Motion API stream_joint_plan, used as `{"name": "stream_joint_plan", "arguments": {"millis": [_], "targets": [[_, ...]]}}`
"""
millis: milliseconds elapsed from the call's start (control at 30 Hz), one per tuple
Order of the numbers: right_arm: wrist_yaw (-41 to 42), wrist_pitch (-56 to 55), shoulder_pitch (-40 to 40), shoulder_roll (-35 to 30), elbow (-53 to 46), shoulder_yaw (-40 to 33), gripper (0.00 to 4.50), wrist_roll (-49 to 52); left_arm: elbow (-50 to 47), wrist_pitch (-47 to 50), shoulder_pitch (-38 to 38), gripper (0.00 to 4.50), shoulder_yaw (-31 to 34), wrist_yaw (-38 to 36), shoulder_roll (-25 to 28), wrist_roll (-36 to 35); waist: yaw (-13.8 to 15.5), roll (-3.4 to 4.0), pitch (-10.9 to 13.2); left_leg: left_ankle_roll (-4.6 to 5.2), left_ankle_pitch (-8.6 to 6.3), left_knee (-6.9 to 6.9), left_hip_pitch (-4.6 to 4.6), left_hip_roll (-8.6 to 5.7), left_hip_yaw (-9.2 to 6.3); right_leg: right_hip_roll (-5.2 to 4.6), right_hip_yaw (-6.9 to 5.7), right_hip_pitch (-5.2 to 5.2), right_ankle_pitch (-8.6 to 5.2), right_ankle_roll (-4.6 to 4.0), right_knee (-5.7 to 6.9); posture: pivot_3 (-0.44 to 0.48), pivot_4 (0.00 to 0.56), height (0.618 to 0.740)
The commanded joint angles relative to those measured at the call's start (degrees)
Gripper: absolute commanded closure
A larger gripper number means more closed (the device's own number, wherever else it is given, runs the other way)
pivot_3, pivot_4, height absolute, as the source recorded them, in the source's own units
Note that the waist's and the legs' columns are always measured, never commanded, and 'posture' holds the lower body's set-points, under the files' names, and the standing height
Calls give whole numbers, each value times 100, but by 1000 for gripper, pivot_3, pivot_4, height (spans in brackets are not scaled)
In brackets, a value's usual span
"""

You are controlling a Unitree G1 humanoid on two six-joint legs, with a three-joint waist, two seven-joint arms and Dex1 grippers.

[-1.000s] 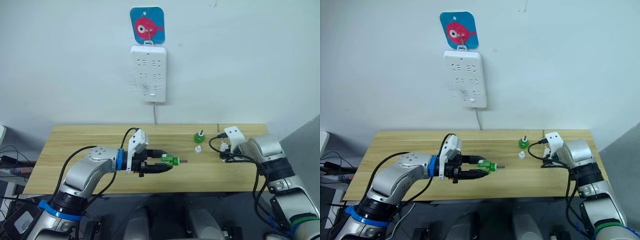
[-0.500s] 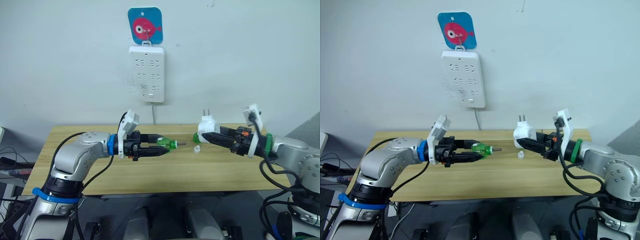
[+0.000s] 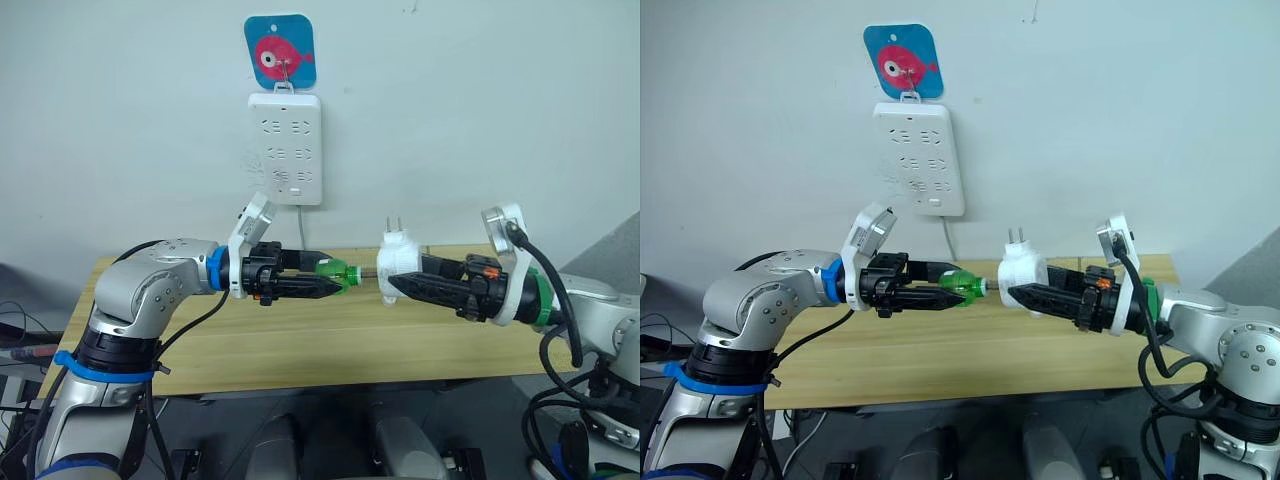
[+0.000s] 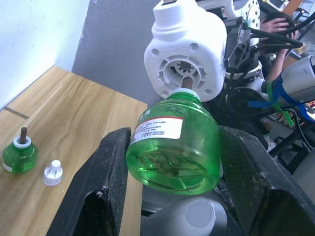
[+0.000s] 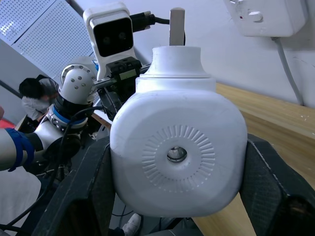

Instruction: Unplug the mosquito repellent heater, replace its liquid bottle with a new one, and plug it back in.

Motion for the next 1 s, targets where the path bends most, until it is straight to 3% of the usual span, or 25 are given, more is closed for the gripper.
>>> {"name": "stream_joint_plan", "arguments": {"millis": [33,1000], "targets": [[-159,-350,17,-160,-85,124,1527,417,-171,39,-141,2085,166,170,-65,-115,3,0,0,0,0,0,0,-1,1,0,1,0,0,0,0,-192,156,723],[-445,-1551,229,-1076,-176,1200,1527,1017,-344,-66,-70,2085,-117,-14,-107,14,13,-2,-1,0,0,2,0,-1,6,0,5,0,0,1,-1,-194,162,723]]}}
